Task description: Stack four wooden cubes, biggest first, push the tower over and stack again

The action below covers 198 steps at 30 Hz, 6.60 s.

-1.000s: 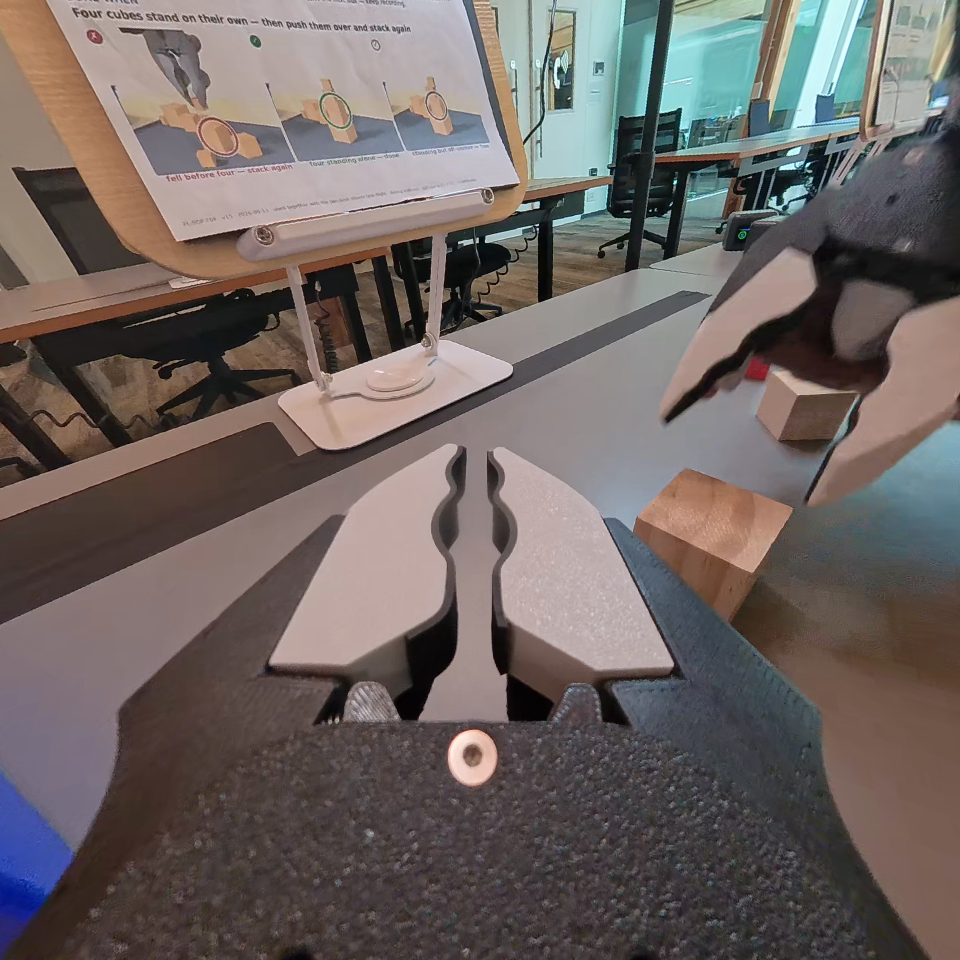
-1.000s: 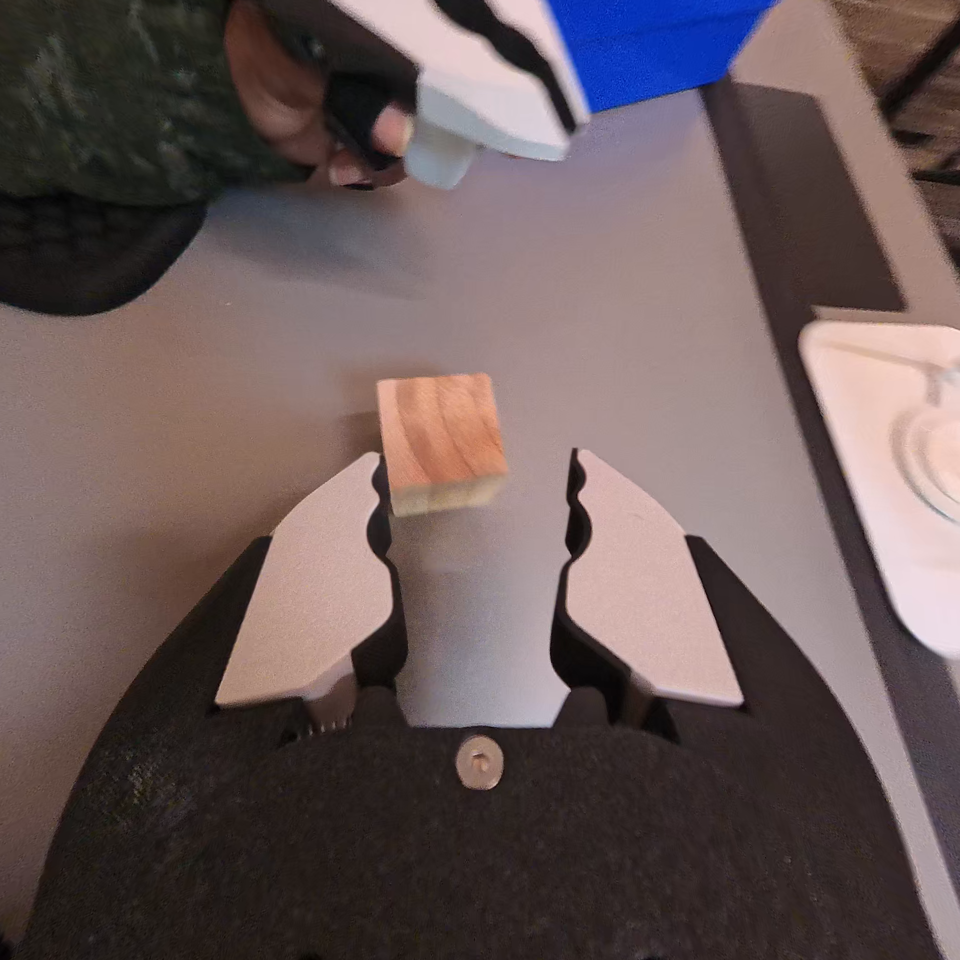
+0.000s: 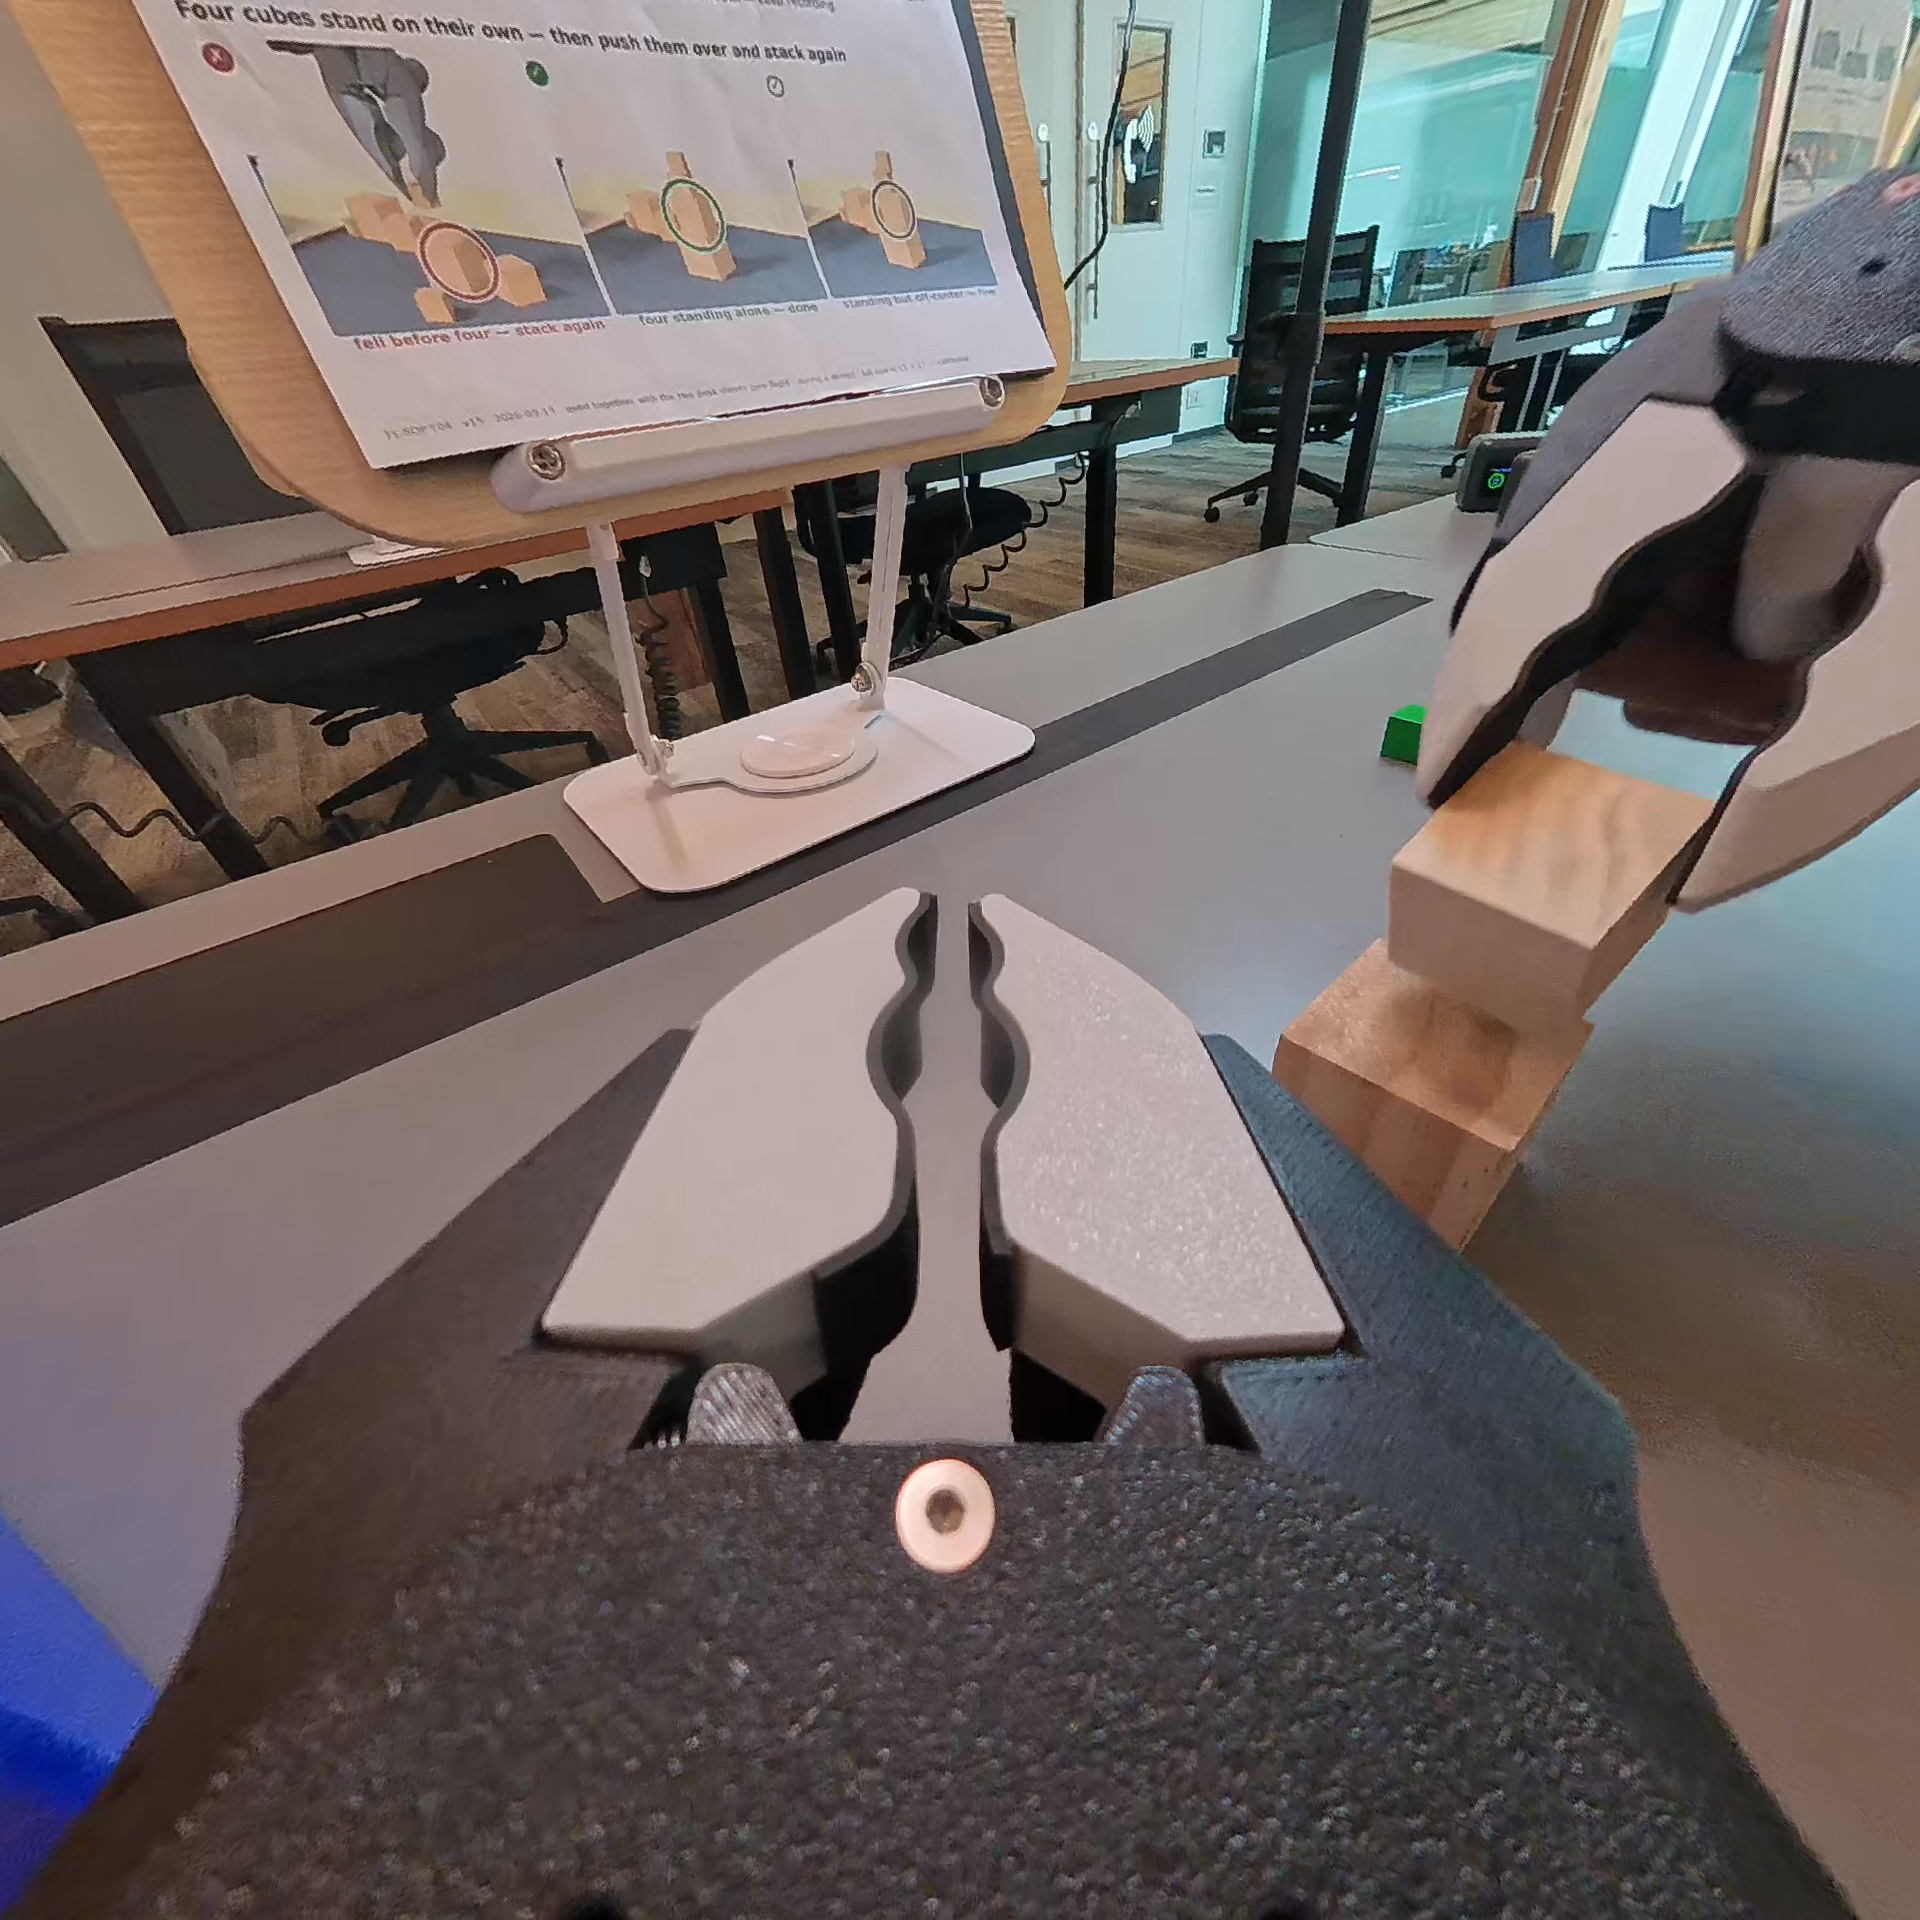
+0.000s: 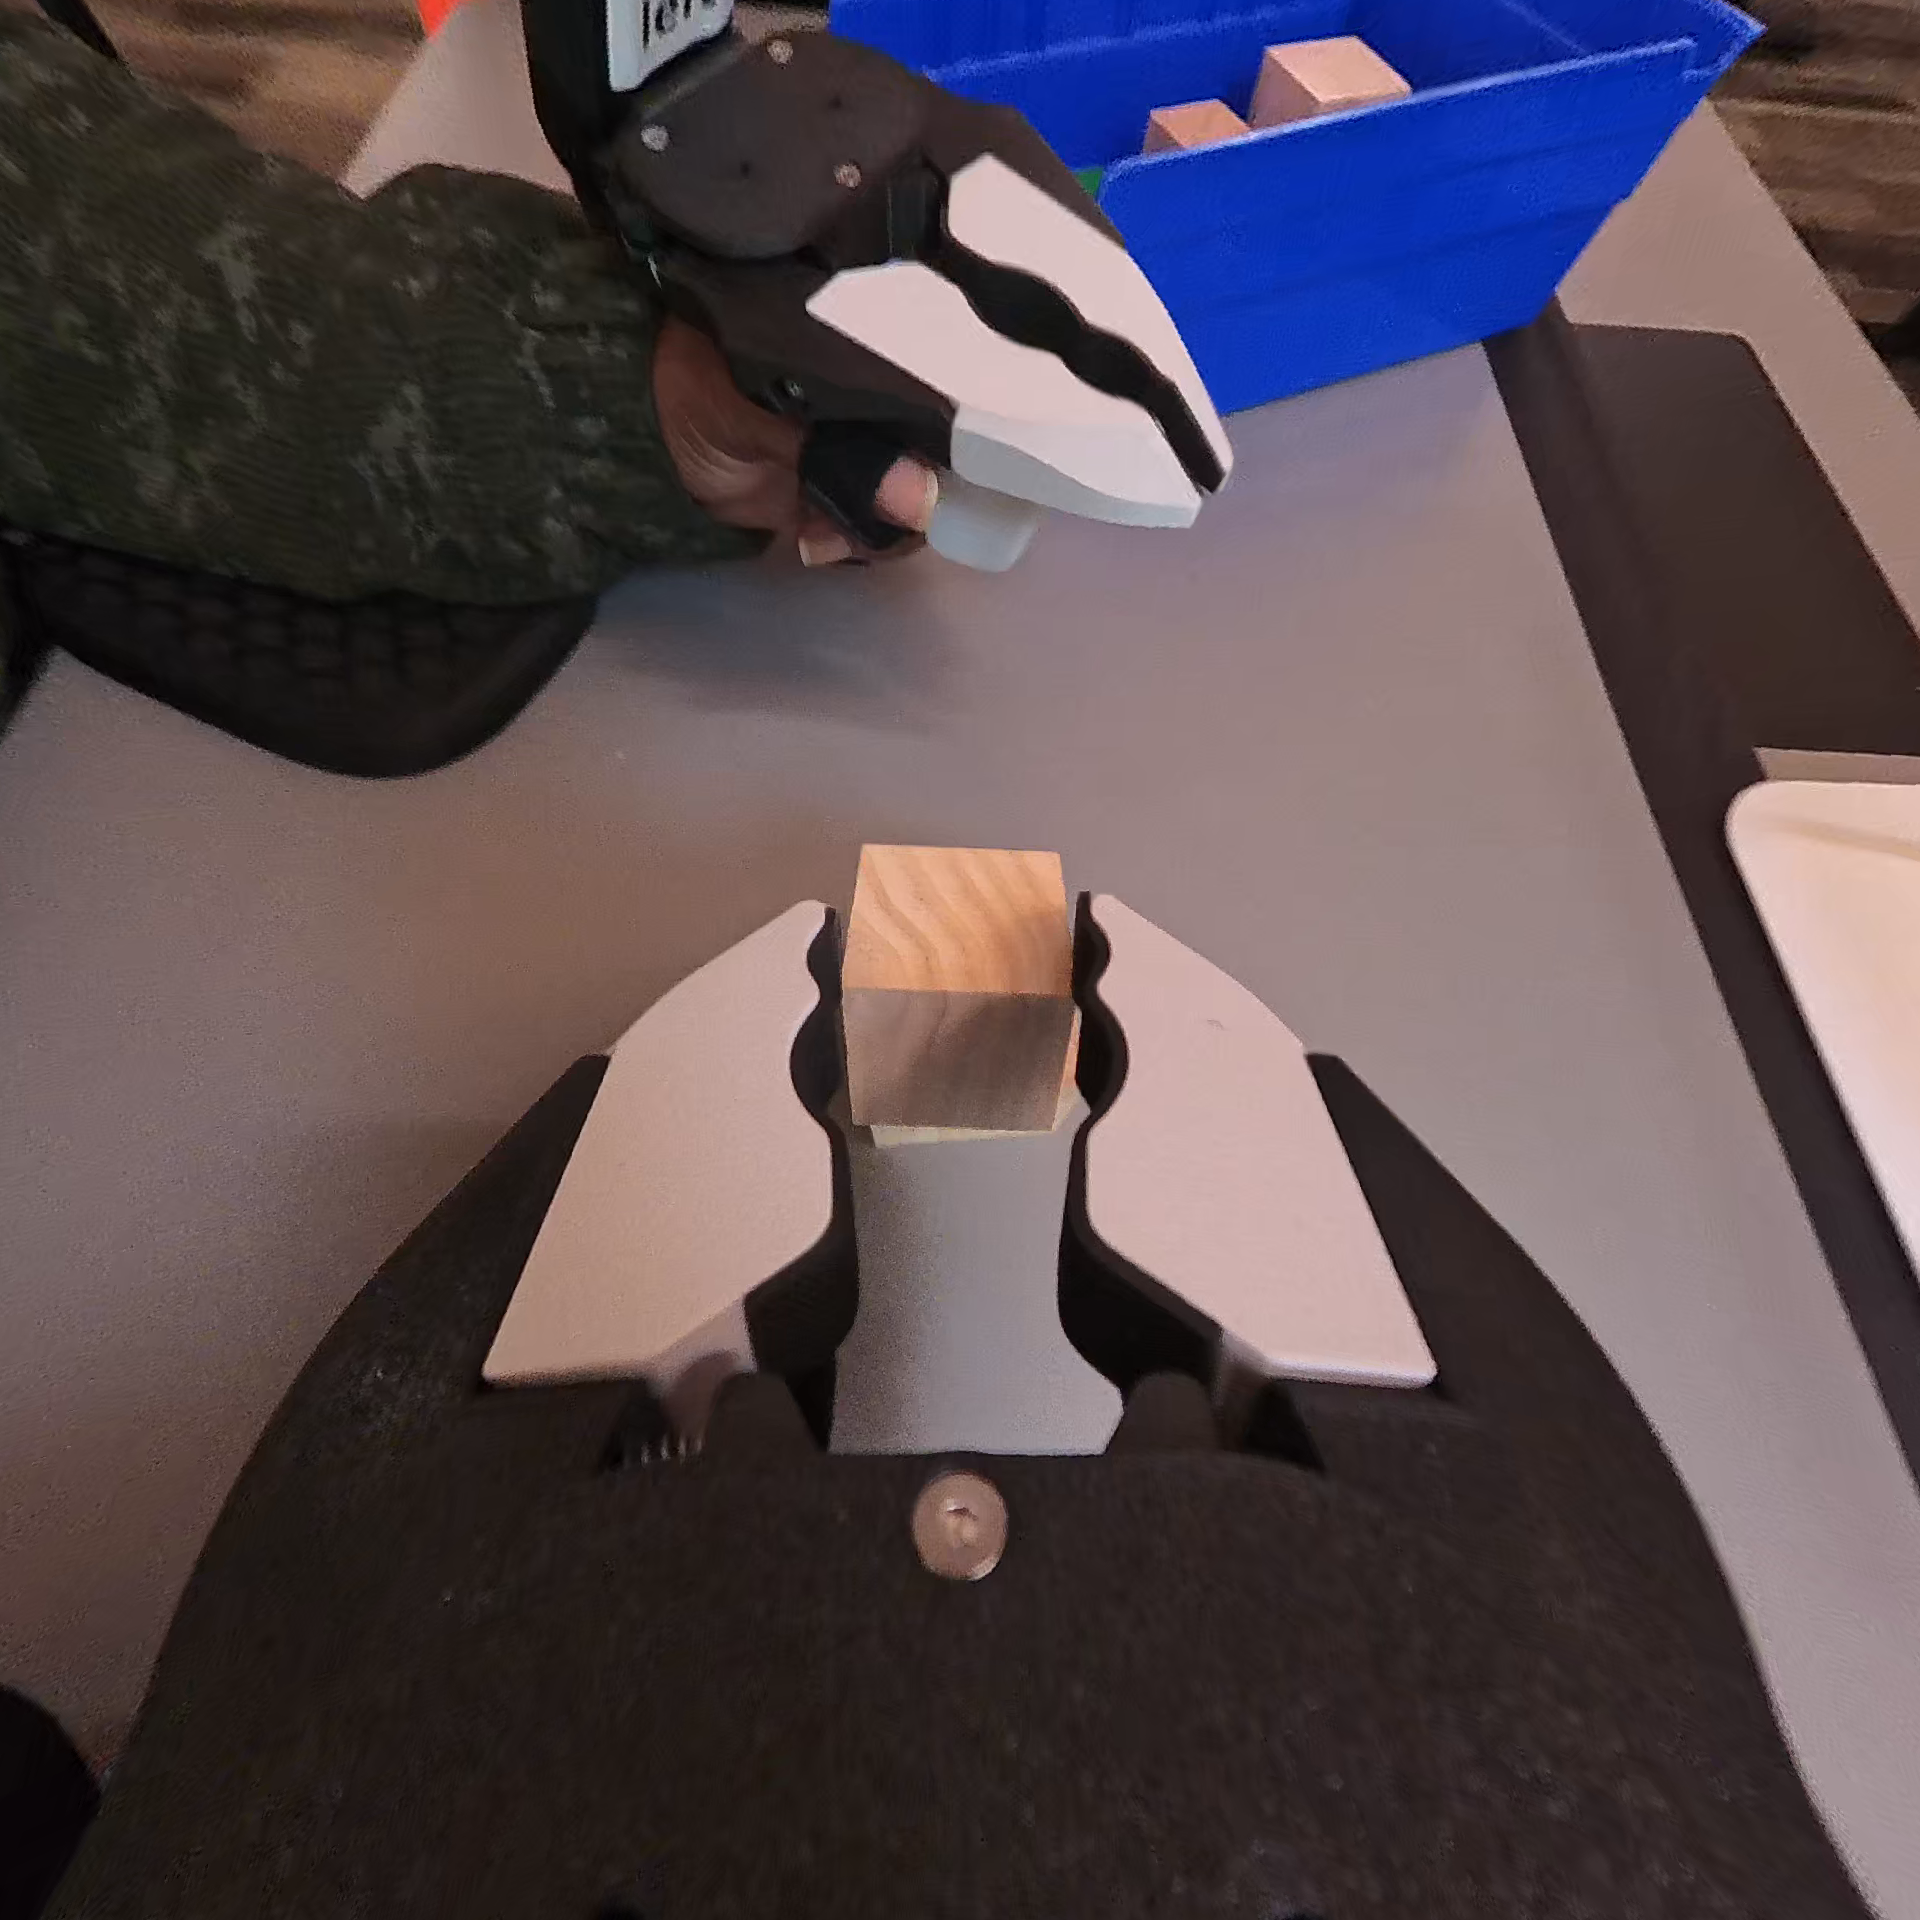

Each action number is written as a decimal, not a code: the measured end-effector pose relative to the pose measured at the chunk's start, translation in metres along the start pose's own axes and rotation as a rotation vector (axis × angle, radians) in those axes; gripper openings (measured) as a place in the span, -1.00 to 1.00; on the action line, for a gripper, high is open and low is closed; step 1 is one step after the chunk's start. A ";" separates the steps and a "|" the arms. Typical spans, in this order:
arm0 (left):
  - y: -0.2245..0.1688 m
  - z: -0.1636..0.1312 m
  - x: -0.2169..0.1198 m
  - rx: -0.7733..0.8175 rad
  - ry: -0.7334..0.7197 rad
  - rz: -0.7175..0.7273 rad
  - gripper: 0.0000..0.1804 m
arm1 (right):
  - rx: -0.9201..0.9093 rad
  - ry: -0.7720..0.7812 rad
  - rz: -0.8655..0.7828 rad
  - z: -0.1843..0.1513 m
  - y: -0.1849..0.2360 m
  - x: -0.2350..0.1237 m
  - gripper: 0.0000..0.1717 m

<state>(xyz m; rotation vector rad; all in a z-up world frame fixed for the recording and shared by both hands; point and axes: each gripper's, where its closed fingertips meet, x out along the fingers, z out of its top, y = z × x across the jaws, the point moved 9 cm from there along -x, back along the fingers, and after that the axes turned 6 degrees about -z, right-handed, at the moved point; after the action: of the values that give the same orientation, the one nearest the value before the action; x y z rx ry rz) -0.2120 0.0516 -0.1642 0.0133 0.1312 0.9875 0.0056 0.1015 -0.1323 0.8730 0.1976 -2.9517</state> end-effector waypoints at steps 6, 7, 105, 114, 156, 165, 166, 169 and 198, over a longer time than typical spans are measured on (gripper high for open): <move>0.000 0.003 0.000 -0.001 -0.017 -0.016 -0.94 | 0.042 -0.094 0.059 -0.006 -0.005 0.011 -0.50; 0.000 0.003 0.000 -0.004 -0.018 -0.020 -0.94 | 0.040 -0.104 0.066 -0.008 -0.005 0.012 -0.50; -0.002 -0.004 0.004 -0.035 0.028 -0.043 -1.00 | 0.674 0.179 -0.916 -0.164 -0.043 -0.122 -0.68; -0.003 -0.004 0.005 -0.034 0.030 -0.052 -1.00 | 0.182 -0.185 -0.235 -0.014 0.001 -0.066 -0.68; 0.001 -0.001 0.000 -0.062 -0.024 -0.112 -1.00 | -0.140 0.200 0.058 0.023 -0.003 0.003 -0.68; 0.001 -0.002 0.001 -0.064 -0.022 -0.118 -1.00 | -0.183 0.192 0.115 0.023 -0.008 0.004 -0.68; 0.001 -0.001 0.001 -0.063 -0.025 -0.117 -1.00 | -0.182 0.191 0.117 0.023 -0.008 0.004 -0.68; 0.001 0.001 0.000 -0.063 -0.034 -0.119 -1.00 | -0.172 0.188 0.111 0.023 -0.008 0.004 -0.68; 0.000 -0.001 0.001 -0.067 -0.025 -0.126 -1.00 | -0.135 0.235 -0.025 0.028 0.002 0.005 -0.62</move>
<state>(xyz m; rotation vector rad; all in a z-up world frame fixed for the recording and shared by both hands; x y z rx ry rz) -0.2110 0.0526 -0.1650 -0.0434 0.0746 0.8652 -0.0132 0.0955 -0.1118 1.2029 0.4157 -2.8112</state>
